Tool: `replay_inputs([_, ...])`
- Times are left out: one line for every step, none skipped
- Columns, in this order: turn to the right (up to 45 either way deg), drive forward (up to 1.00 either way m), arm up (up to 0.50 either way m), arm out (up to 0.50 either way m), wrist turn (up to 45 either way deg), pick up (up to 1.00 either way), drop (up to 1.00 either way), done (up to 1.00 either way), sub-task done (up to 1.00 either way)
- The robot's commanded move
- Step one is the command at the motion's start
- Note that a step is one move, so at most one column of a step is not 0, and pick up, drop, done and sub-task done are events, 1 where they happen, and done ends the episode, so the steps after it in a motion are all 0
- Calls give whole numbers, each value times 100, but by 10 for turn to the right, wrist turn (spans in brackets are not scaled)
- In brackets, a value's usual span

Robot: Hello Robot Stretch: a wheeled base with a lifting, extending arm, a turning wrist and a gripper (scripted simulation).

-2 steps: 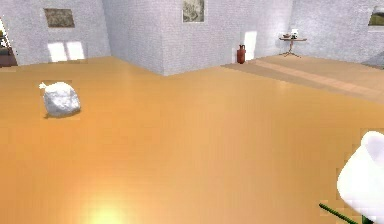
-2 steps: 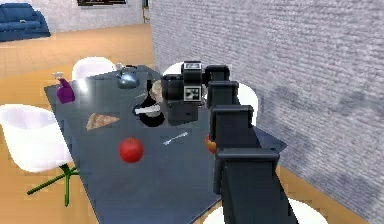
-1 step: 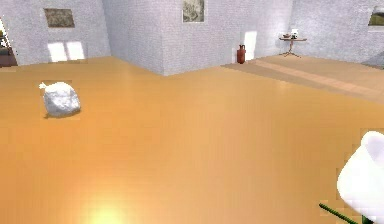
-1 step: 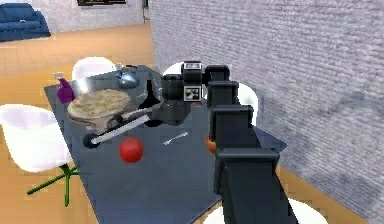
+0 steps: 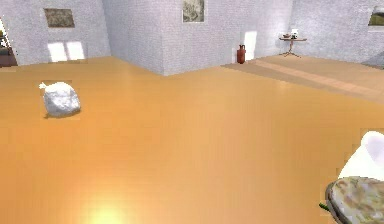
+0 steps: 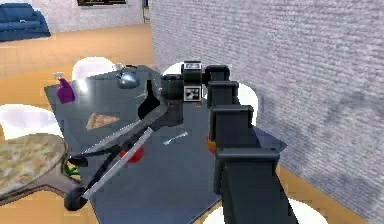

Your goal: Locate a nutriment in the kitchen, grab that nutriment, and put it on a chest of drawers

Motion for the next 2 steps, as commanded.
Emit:
replay_inputs([0, 0, 0, 0, -150, 0, 0, 0, 0])
replay_inputs([0, 0, 0, -24, 0, 0, 0, 0, 0])
